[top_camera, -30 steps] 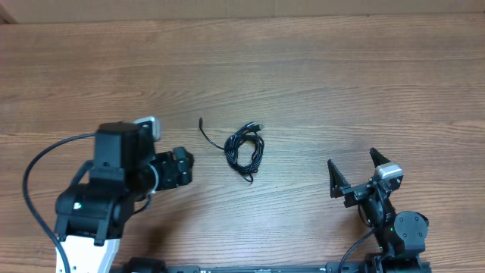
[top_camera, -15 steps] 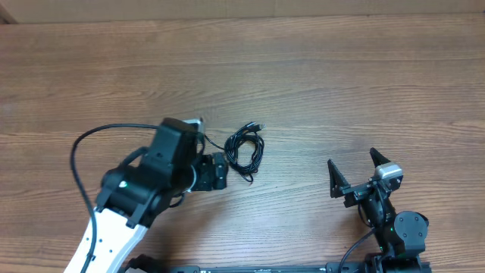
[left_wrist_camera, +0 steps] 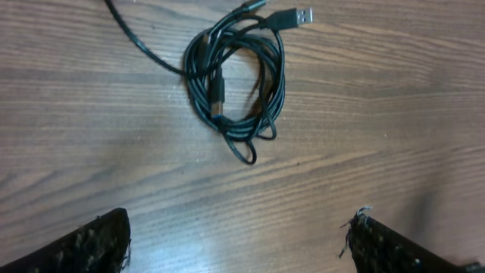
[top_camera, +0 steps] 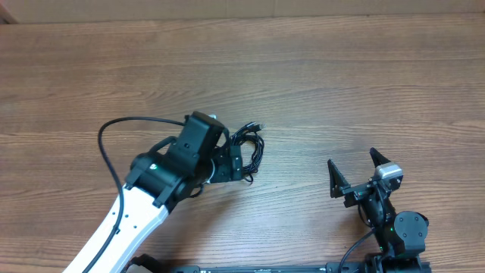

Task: Untangle cables
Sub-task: 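Move the left gripper forward toward the black cable bundle, then lower the left gripper onto the cable bundle and close on it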

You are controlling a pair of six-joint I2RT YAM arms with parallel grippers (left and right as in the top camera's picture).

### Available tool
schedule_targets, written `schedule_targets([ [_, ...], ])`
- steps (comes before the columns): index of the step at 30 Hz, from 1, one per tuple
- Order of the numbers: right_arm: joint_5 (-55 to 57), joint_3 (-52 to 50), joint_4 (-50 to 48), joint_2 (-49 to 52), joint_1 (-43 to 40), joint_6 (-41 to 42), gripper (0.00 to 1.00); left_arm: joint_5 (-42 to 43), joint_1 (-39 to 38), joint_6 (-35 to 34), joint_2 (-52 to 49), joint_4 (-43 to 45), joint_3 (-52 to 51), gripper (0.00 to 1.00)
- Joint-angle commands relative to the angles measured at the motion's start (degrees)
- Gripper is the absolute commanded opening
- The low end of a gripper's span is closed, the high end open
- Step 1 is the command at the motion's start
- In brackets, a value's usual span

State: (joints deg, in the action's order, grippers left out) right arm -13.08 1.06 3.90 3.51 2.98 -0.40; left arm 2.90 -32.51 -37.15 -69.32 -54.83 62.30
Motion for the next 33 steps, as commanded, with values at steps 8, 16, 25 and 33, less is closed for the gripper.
schedule_targets([
  [8, 0.15, -0.59, -0.33, 0.00, -0.11, 0.17, 1.00, -6.14, -5.62, -2.29, -7.10, 5.70, 1.36, 0.89],
  [16, 0.15, -0.59, -0.33, 0.00, -0.11, 0.17, 1.00, -12.31, -6.25, -16.13, -18.97, 7.37, 1.33, 0.66],
  [25, 0.15, -0.59, -0.33, 0.00, -0.11, 0.17, 1.00, -11.87, -6.25, -26.10, -30.29, 14.67, 1.33, 0.72],
  [33, 0.15, -0.59, -0.33, 0.00, -0.11, 0.17, 1.00, -3.43, -6.10, -19.63, -36.00, 15.21, 1.33, 0.06],
])
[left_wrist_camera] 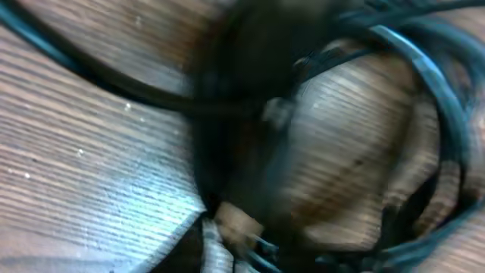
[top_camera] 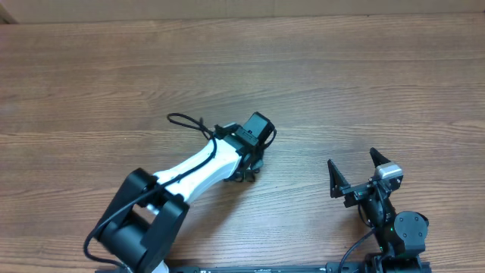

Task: Untangle cables
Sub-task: 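Lower the left gripper onto the cable bundle and close on it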

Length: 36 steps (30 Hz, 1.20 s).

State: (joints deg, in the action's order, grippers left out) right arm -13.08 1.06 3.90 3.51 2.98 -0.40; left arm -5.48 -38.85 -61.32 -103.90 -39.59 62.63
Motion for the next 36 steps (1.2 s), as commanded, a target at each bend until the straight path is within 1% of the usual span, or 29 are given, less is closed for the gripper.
schedule_targets([
  [1, 0.15, -0.59, -0.33, 0.00, -0.11, 0.17, 1.00, 4.94, 0.46, 6.97, -1.27, -0.07, 1.05, 0.04],
  [5, 0.15, -0.59, -0.33, 0.00, -0.11, 0.17, 1.00, 5.09, 2.27, 15.74, 1.36, -2.93, 2.71, 0.04],
  [11, 0.13, -0.59, -0.33, 0.00, -0.11, 0.17, 1.00, 5.16, 4.52, 23.87, 8.02, -11.02, 7.78, 0.04],
  [12, 0.13, -0.59, -0.33, 0.00, -0.11, 0.17, 1.00, 5.38, 4.48, 28.11, 9.90, -12.24, 8.83, 0.04],
  [17, 0.13, -0.59, -0.33, 0.00, -0.11, 0.17, 1.00, 6.60, 3.89, 38.47, 12.37, -13.81, 8.94, 0.04],
  [18, 0.15, -0.59, -0.33, 0.00, -0.11, 0.17, 1.00, 6.62, 3.82, 39.50, 12.33, -14.40, 8.92, 0.04],
  [21, 0.15, -0.59, -0.33, 0.00, -0.11, 0.17, 1.00, 6.60, 3.85, 39.52, 12.31, -15.87, 8.63, 0.04],
  [36, 0.15, -0.59, -0.33, 0.00, -0.11, 0.17, 1.00, 6.60, 3.85, 38.99, 12.31, -15.65, 8.63, 0.04],
])
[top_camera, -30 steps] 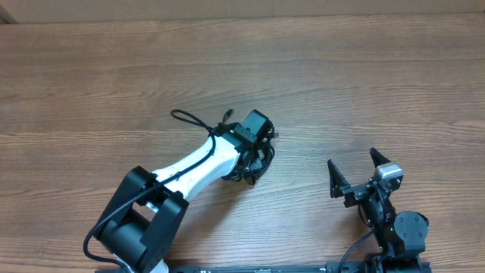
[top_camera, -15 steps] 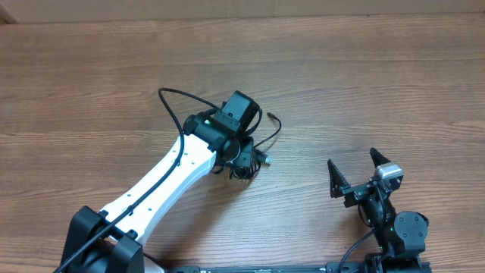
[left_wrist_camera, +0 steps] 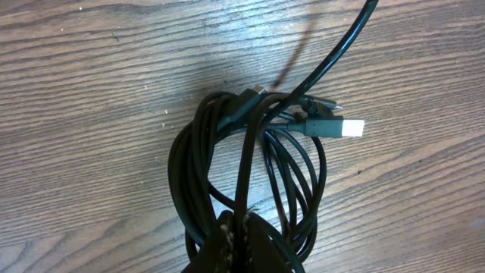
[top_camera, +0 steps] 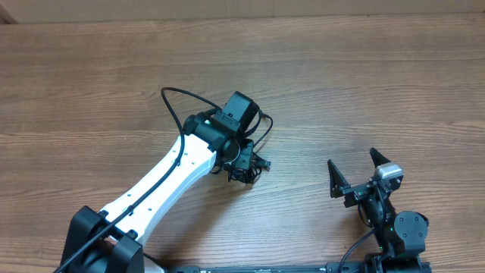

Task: Untangle cables
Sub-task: 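Lower the left gripper onto the cable bundle and close on it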

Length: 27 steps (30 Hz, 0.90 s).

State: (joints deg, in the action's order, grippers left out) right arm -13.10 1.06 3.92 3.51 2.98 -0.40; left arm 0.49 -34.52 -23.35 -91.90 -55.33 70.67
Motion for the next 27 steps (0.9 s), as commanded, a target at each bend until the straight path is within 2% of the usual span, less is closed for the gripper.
schedule_targets([
  [1, 0.17, -0.59, -0.35, 0.00, -0.11, 0.17, 1.00, 0.66, -0.48, 1.01, 0.31, 0.09, 0.59, 0.04],
  [8, 0.15, -0.59, -0.35, 0.00, -0.11, 0.17, 1.00, 0.68, -0.48, 1.01, 0.31, -0.09, 0.59, 0.04],
  [12, 0.15, -0.59, -0.35, 0.00, -0.11, 0.17, 1.00, 0.66, -0.48, -1.53, 0.31, -0.11, 0.59, 0.04],
  [23, 0.17, -0.59, -0.35, 0.00, -0.11, 0.17, 1.00, 1.46, -0.48, -14.36, 0.28, 1.27, -1.88, 0.05],
  [27, 0.15, -0.59, -0.35, 0.00, -0.11, 0.17, 1.00, 1.49, -0.50, -21.51, 0.28, 2.86, -3.98, 0.04],
])
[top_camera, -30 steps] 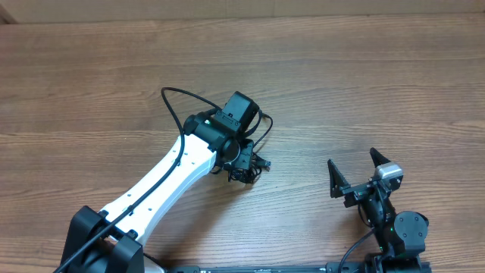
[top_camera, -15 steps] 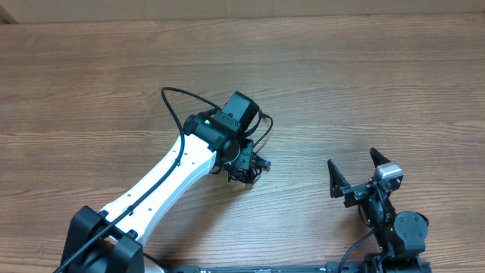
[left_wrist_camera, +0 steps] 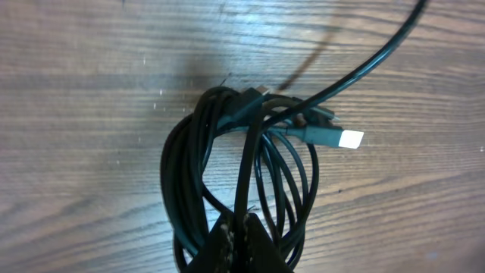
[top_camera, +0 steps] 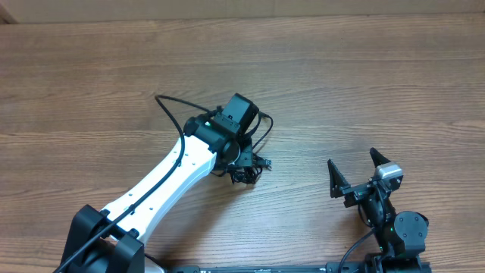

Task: Untangle cables

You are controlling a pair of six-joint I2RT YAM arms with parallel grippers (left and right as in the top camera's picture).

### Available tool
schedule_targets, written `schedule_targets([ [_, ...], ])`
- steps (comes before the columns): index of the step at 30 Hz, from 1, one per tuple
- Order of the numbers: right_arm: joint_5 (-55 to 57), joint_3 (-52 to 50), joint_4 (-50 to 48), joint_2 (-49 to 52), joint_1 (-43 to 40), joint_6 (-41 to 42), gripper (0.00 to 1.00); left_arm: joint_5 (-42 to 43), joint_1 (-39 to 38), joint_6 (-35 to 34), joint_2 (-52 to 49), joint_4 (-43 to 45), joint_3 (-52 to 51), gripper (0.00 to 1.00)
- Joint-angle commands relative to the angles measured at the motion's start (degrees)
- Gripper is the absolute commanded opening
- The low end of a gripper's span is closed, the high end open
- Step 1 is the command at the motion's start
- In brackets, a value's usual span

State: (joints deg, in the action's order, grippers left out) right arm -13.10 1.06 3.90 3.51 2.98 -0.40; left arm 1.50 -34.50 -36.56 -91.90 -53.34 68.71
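Observation:
A black cable bundle (left_wrist_camera: 227, 159) lies coiled on the wooden table, one USB plug (left_wrist_camera: 350, 139) sticking out to the right. My left gripper (left_wrist_camera: 236, 227) is shut on one strand of the cable bundle (top_camera: 254, 155) at the coil's near edge. That strand runs up across the coil and off to the top right. In the overhead view my left gripper (top_camera: 244, 165) sits over the bundle and hides most of it. My right gripper (top_camera: 355, 173) stands open at the front right, far from the cables.
The wooden table (top_camera: 364, 83) stretches all round. My left arm's own black lead (top_camera: 170, 110) loops out to the left of the wrist. The right arm's base (top_camera: 398, 231) is at the front right edge.
Little changed. In the wrist view the coil sits slightly lower and more to the left, and the held strand stays pinched. The right arm has not moved.
My left gripper was open above the coiled bundle. Then it was down close on the cables, the view blurred. After that it was shut on one strand at the coil's edge, and it still holds that strand now.

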Motion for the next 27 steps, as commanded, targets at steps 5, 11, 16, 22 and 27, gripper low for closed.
schedule_targets([
  [5, 0.15, -0.59, -0.33, 0.00, -0.11, 0.17, 1.00, 3.76, -1.07, -12.76, 0.28, 4.68, -5.03, 0.04],
  [11, 0.17, -0.59, -0.33, 0.00, -0.11, 0.17, 1.00, 4.50, -4.50, -9.55, 0.28, 11.47, -7.93, 0.09],
  [16, 0.17, -0.59, -0.33, 0.00, -0.11, 0.17, 1.00, 2.80, -5.81, 6.99, 0.28, 14.73, -7.93, 0.31],
  [22, 0.17, -0.59, -0.33, 0.00, -0.11, 0.17, 1.00, -4.55, -5.62, 12.57, 0.28, 13.25, -7.93, 0.65],
  [27, 0.15, -0.59, -0.33, 0.00, -0.11, 0.17, 1.00, -1.86, -5.95, 7.98, 0.28, 11.56, -8.22, 0.63],
])
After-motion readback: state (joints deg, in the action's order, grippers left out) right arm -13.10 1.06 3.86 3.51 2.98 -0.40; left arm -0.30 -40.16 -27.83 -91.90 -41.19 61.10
